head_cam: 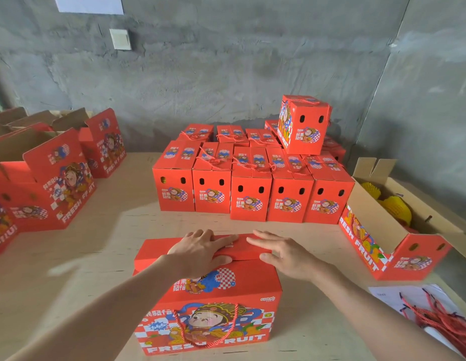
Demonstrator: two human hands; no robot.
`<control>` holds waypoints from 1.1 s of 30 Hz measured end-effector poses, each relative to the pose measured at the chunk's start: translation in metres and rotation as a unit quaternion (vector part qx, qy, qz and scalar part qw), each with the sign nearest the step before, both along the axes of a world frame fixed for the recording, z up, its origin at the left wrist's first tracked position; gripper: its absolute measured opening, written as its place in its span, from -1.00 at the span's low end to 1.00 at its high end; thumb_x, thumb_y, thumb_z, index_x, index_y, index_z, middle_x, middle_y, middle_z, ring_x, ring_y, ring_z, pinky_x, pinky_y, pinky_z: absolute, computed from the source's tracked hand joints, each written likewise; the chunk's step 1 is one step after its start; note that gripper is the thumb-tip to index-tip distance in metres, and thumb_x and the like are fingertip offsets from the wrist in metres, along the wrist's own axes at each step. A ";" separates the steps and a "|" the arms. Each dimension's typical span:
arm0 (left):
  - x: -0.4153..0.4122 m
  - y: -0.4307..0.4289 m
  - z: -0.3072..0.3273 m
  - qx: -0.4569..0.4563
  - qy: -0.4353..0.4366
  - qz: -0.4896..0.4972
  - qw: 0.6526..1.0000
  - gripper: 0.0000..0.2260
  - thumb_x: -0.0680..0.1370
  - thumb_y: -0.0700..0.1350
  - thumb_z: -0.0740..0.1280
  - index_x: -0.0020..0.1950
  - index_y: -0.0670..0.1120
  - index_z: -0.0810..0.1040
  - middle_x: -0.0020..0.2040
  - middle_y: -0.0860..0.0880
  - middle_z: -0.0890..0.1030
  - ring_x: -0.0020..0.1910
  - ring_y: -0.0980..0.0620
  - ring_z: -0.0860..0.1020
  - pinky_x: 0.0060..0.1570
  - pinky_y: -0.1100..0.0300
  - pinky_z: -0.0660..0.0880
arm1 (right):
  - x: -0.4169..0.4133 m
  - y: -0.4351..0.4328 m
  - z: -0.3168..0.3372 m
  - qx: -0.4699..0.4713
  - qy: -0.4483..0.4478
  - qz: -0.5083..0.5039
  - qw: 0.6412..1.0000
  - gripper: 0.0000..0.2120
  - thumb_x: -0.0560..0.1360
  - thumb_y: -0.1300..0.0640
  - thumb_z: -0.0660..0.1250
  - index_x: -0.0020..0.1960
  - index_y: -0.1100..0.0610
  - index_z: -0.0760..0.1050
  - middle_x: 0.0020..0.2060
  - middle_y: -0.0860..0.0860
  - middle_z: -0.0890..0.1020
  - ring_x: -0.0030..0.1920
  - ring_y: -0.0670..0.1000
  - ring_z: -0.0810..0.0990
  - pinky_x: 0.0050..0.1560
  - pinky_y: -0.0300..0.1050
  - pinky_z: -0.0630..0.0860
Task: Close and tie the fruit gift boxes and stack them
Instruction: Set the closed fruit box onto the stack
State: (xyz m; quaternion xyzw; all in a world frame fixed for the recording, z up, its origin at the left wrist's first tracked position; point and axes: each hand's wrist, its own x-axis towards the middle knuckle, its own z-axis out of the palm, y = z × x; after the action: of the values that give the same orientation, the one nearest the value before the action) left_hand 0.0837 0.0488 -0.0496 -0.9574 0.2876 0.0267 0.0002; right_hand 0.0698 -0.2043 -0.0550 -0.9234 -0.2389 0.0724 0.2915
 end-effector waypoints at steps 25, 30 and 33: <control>0.003 -0.002 -0.005 0.056 -0.046 -0.035 0.997 -0.36 0.45 0.36 -0.24 0.51 0.25 -0.24 0.26 -0.15 0.39 0.22 -0.12 0.41 0.25 0.03 0.36 | -0.029 0.042 0.008 -0.131 -0.218 -0.085 0.963 -0.61 0.54 0.10 0.35 0.36 0.01 0.46 0.29 0.20 0.50 0.29 0.15 0.51 0.27 0.00 0.47; 0.006 0.007 0.004 0.039 0.014 -0.049 0.998 -0.29 0.37 0.43 -0.28 0.51 0.28 -0.18 0.31 -0.08 0.35 0.26 -0.08 0.37 0.29 0.04 0.31 | -0.039 0.045 0.010 -0.125 -0.273 -0.083 0.950 -0.62 0.18 0.24 0.63 -0.02 0.15 0.69 -0.15 0.25 0.68 -0.18 0.20 0.69 -0.31 0.09 0.64; 0.010 0.038 0.008 0.044 0.053 -0.061 0.996 -0.32 0.40 0.45 -0.22 0.50 0.31 -0.19 0.40 0.00 0.26 0.32 -0.03 0.33 0.32 0.04 0.29 | -0.036 0.046 0.007 -0.138 -0.267 -0.077 0.951 -0.63 0.27 0.27 0.57 0.07 0.17 0.66 -0.06 0.27 0.67 -0.07 0.23 0.68 -0.17 0.11 0.65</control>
State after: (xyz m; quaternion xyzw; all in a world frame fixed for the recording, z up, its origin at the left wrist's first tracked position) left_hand 0.0936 0.0869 -0.0417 -0.9344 0.3434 0.0902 0.0286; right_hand 0.0335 -0.1586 -0.0479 -0.9557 -0.2237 -0.1678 0.0917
